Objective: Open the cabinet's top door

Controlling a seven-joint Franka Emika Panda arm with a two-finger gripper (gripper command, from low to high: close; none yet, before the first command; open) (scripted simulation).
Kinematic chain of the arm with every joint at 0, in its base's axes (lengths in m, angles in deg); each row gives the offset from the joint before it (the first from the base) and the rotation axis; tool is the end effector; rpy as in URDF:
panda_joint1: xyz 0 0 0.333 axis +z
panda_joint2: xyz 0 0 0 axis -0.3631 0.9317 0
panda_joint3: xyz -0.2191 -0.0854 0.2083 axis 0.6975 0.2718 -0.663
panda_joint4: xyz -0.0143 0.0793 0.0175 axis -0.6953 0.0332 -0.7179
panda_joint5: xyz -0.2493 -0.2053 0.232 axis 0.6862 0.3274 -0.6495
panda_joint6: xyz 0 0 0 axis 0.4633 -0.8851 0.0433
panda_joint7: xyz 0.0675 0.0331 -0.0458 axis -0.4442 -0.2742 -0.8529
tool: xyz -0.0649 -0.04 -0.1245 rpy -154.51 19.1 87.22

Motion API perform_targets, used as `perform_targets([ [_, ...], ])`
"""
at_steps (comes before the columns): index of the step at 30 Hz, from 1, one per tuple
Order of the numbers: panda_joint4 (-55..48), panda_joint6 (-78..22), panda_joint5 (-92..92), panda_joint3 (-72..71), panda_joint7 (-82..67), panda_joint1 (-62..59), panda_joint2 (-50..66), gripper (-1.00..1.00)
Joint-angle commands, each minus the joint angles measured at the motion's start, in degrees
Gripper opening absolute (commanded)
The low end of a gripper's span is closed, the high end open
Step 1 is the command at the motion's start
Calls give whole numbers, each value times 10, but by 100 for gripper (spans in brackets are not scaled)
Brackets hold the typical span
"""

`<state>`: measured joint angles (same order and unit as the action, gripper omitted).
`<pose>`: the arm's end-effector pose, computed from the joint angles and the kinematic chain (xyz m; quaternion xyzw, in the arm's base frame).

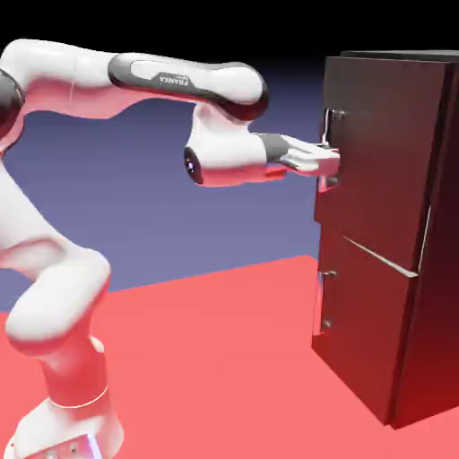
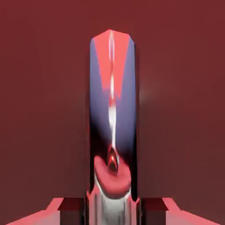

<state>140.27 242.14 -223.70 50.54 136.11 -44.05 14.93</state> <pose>0.4561 0.0046 0.5408 0.2453 0.6632 0.2947 0.6428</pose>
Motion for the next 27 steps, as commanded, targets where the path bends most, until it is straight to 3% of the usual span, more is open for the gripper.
perform_targets([
  [1,10,-6,24,17,16,17,-5,-100],
  [16,138,-142,398,233,240,163,-110,-100],
  [27,166,-352,672,398,349,158,-149,-100],
])
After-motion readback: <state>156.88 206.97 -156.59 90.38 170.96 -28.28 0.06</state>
